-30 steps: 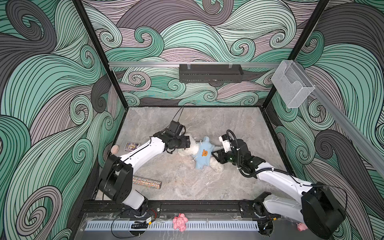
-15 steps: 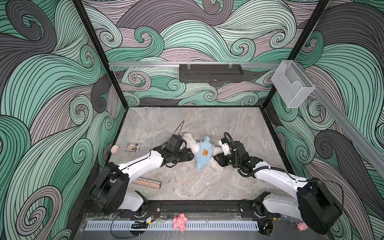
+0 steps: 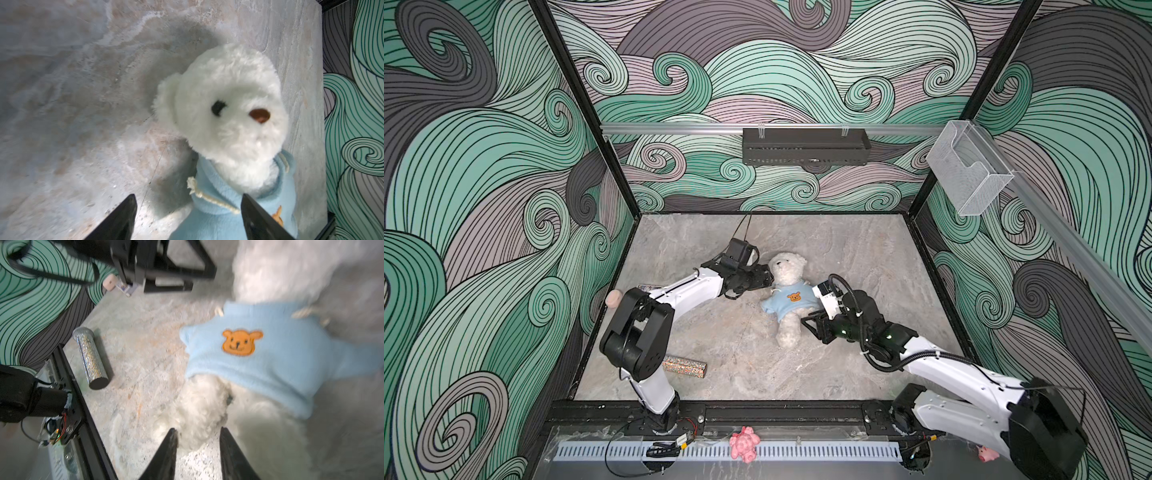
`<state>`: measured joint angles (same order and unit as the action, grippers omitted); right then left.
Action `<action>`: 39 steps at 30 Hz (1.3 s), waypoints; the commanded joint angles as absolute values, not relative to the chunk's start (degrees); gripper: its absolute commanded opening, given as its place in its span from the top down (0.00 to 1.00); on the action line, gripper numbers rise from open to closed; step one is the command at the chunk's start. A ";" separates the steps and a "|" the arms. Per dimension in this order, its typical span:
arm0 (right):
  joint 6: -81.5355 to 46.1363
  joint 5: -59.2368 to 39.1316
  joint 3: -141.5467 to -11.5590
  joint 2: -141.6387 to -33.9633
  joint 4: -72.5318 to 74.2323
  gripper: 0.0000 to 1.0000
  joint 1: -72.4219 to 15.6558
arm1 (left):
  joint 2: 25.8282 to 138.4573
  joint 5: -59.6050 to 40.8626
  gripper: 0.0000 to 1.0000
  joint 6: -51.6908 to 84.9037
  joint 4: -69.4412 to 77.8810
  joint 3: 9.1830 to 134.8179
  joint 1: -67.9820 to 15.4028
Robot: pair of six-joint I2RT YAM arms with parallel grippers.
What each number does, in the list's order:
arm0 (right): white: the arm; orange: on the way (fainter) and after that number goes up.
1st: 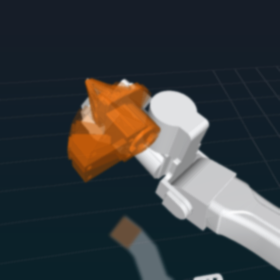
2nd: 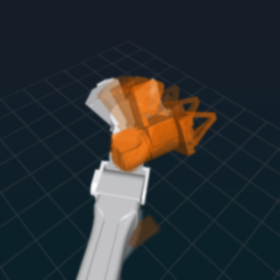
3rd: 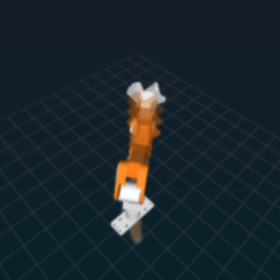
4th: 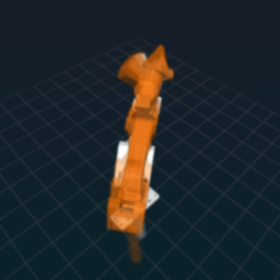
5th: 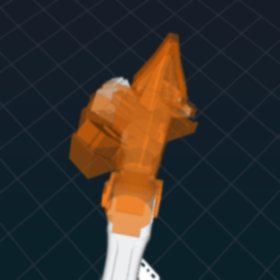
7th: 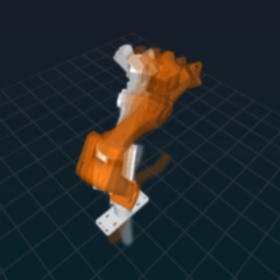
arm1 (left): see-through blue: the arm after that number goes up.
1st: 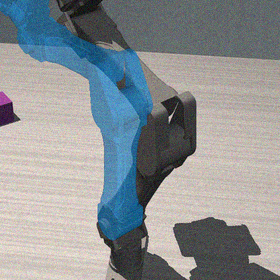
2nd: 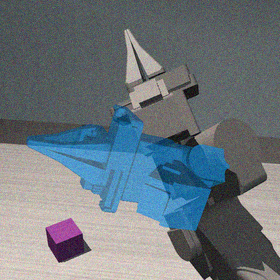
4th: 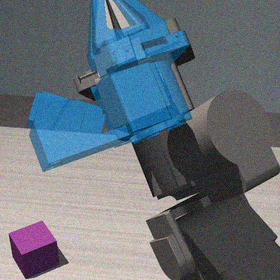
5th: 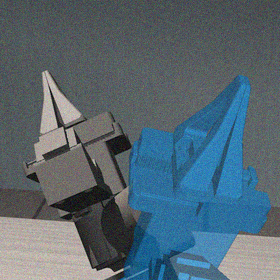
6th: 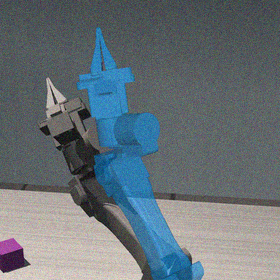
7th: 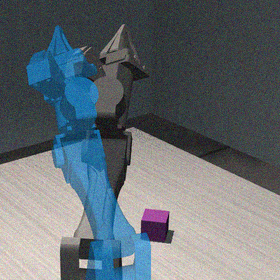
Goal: Dress the teddy bear
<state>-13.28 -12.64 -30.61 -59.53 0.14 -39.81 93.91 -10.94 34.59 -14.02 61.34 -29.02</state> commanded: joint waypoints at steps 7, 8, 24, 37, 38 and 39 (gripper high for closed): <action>18.67 -1.84 -39.55 -71.10 1.44 0.42 -41.88 | 79.38 -3.24 0.18 31.47 -18.87 53.47 -29.18; 22.63 -1.76 -39.47 -72.29 2.58 0.40 -42.71 | 78.58 -2.78 0.18 31.47 -19.57 53.28 -29.21; 45.53 10.00 -44.69 -88.90 6.52 0.47 -49.04 | 75.36 -1.40 0.18 32.64 -20.45 49.74 -29.17; 44.57 14.21 -43.62 -92.48 19.47 0.88 -52.74 | 75.08 -1.05 0.18 34.12 -18.28 45.89 -28.88; 43.25 14.49 -44.01 -92.34 18.46 0.91 -52.64 | 74.98 -1.25 0.18 34.10 -17.79 45.60 -28.90; 41.18 14.47 -44.56 -92.00 16.87 0.94 -52.41 | 74.81 -1.98 0.18 33.93 -17.05 45.29 -28.91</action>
<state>44.12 13.50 -43.90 -92.07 16.84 -52.49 76.44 -1.91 33.67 -18.85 45.69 -29.02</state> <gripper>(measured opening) 0.077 0.822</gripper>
